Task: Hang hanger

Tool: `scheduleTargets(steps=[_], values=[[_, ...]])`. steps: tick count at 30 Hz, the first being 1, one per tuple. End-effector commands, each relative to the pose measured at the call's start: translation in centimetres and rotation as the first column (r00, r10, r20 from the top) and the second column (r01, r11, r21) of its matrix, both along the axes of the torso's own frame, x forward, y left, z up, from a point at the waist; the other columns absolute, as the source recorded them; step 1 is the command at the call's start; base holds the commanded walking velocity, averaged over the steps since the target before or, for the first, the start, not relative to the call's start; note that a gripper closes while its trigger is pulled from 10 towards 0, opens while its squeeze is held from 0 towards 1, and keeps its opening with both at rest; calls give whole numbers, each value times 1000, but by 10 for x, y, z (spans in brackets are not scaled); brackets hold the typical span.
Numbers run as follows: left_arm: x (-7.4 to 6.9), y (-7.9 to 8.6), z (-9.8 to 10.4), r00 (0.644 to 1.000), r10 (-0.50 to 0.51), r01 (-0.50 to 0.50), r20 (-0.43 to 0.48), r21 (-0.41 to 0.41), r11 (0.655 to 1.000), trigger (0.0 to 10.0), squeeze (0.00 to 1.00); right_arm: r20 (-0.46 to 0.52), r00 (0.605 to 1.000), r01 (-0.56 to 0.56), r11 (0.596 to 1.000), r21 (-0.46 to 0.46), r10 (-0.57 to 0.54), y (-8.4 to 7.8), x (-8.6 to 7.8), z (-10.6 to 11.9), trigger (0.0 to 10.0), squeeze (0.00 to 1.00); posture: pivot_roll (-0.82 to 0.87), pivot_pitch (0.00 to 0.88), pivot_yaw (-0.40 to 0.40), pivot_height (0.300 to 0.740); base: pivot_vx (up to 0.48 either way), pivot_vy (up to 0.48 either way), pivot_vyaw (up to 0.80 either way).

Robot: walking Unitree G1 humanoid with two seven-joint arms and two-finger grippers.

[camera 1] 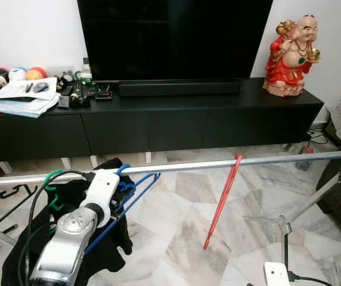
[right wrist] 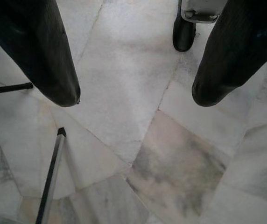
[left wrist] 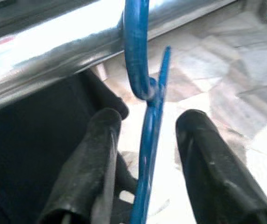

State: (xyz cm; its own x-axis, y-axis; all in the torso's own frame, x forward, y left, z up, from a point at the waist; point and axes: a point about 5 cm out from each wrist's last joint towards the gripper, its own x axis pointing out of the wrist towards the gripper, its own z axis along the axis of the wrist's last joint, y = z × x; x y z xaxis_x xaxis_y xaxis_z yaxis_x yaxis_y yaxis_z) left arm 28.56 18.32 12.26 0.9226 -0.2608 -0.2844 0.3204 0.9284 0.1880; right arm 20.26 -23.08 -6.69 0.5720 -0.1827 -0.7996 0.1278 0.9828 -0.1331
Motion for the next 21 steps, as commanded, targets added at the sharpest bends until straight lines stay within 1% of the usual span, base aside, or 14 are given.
scheduleTargets(steps=[1, 3, 5, 7, 8, 9, 10, 11, 12, 13, 15, 17, 19, 21], values=[[-4, -1, 10, 998, -49, 51, 33, -36, 998, 10000, 1000, 0, 1000, 2, 1000, -5, -2, -2, 2, 1, 10000, 0, 107, 11, -39, 740, 0, 0, 0], [-9, 0, 12, 997, -61, 63, 36, -63, 996, 10000, 1000, 0, 1000, 2, 1000, -5, -2, -2, 2, 1, 10000, 0, 107, 11, -39, 740, 0, 0, 0], [-28, 12, 15, 994, -100, 104, 46, -114, 988, 10000, 945, 1, 1000, -1, 1000, -6, 1, -3, 2, 2, 10000, 0, 111, 14, -38, 740, 0, 0, 0], [-32, 15, 16, 994, -104, 109, 47, -117, 987, 10000, 945, 1, 1000, -1, 1000, -5, 1, -3, 2, 2, 10000, 0, 111, 14, -38, 740, 0, 0, 0], [-39, 26, 15, 996, -70, 76, 47, -144, 987, 10000, 439, 2, 1000, -3, 1000, -6, 3, -3, 3, 2, 10000, 0, 117, 16, -36, 740, 0, 0, 0], [-45, 39, 11, 999, -4, 10, 38, -154, 988, 10000, 263, 2, 1000, -5, 1000, -6, 5, -4, 3, 2, 10000, 0, 117, 17, -35, 740, 0, 0, 0], [-45, 39, 11, 999, -4, 10, 38, -154, 988, 10000, 263, 2, 1000, -5, 1000, -6, 5, -4, 3, 2, 10000, 0, 117, 17, -35, 740, 0, 0, 0], [-53, 55, 5, 997, 65, -61, 30, -135, 989, 10000, 0, 1, 1000, -5, 1000, -7, 5, -5, 2, 2, 10000, 0, 120, 17, -35, 740, 0, 0, 0], [-59, 69, -1, 990, 141, -136, 25, -127, 982, 10000, 0, 0, 1000, -6, 1000, -8, 6, -5, 2, 2, 10000, 0, 121, 18, -36, 740, 0, 0, 0], [-59, 69, -1, 990, 141, -136, 25, -127, 982, 10000, 0, 0, 1000, -6, 1000, -8, 6, -5, 2, 2, 10000, 0, 121, 18, -36, 740, 0, 0, 0], [-79, 98, -21, 951, 310, -308, 4, -118, 944, 10000, 0, -6, 1000, -16, 1000, -14, 16, -8, 1, 2, 10000, 0, 127, 24, -49, 740, 0, 0, 0], [-86, 103, -28, 941, 337, -336, -2, -91, 938, 10000, 0, -8, 1000, -18, 1000, -16, 18, -9, 0, 2, 10000, 0, 128, 26, -51, 740, 0, 0, 0], [-96, 108, -46, 928, 363, -369, -79, -77, 926, 10000, 0, -11, 1000, -24, 1000, -19, 24, -11, -1, 2, 10000, 0, 129, 27, -56, 740, 0, 0, 0], [-113, 109, -76, 905, 379, -395, -195, -49, 917, 10000, 0, -14, 999, -33, 999, -24, 32, -14, -2, 3, 10000, 0, 121, 32, -66, 740, 0, 0, 0]])
